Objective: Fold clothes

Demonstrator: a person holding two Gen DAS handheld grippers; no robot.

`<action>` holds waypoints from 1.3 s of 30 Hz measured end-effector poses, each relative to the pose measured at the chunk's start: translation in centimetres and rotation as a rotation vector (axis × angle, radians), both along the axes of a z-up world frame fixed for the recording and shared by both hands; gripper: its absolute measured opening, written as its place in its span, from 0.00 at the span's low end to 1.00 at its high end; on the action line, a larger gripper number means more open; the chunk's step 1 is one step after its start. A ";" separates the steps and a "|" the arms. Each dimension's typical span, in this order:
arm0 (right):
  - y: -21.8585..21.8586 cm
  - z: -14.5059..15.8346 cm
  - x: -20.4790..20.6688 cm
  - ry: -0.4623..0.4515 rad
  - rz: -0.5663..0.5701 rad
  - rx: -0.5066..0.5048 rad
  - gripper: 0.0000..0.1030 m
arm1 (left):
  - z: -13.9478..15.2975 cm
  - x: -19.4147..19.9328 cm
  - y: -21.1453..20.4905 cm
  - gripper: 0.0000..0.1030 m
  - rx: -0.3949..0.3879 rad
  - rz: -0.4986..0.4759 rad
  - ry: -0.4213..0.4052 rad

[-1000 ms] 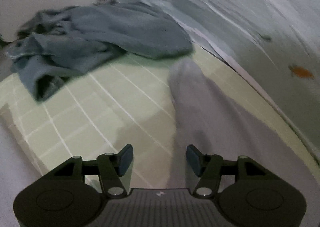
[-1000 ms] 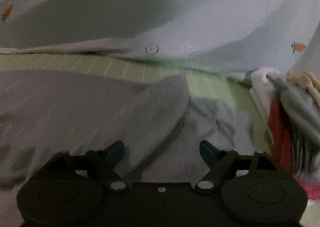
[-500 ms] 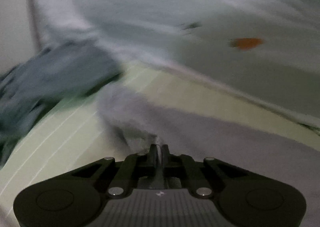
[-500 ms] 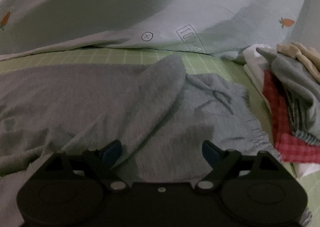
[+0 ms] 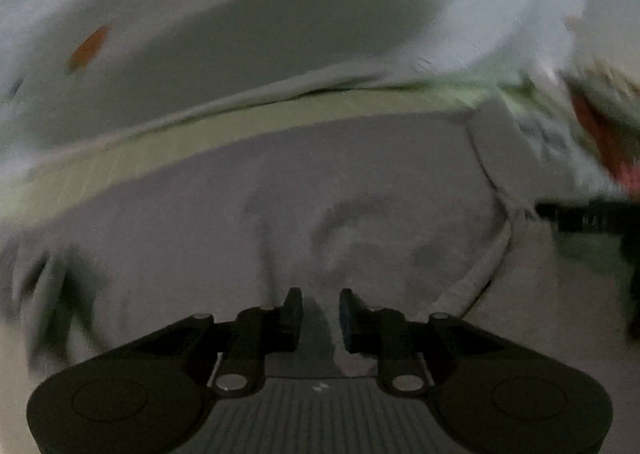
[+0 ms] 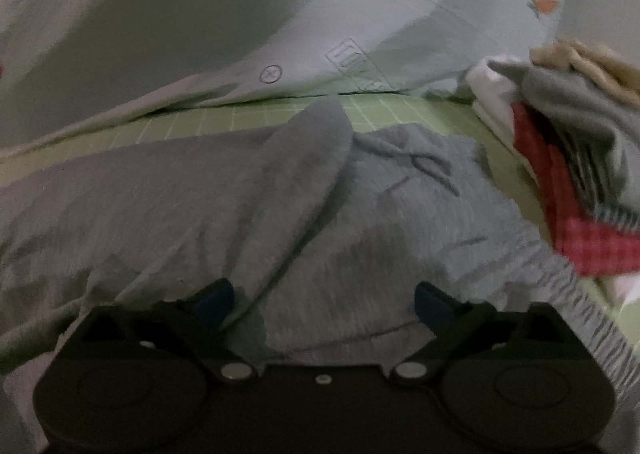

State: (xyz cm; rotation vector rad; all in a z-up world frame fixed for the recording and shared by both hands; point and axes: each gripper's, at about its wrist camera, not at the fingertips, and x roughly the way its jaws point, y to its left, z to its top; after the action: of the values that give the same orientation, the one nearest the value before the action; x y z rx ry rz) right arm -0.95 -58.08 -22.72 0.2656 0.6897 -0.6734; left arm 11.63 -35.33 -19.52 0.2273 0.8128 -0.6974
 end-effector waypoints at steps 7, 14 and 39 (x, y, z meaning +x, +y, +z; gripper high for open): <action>0.1 -0.6 -0.2 -0.036 0.006 -0.027 1.00 | 0.8 4.7 11.5 0.30 -0.204 0.557 0.126; -0.1 -0.7 -0.2 -0.039 0.003 -0.024 1.00 | -0.4 9.3 17.0 0.28 -0.337 0.803 0.171; -0.1 -0.7 -0.2 -0.038 0.002 -0.023 1.00 | -1.3 13.7 17.1 0.00 -0.350 0.850 0.193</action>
State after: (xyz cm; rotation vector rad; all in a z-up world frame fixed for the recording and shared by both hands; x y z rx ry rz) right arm -1.16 -58.14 -23.39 0.2559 0.6450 -0.6728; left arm 25.38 -18.24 -20.85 -0.4931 0.8593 -0.0436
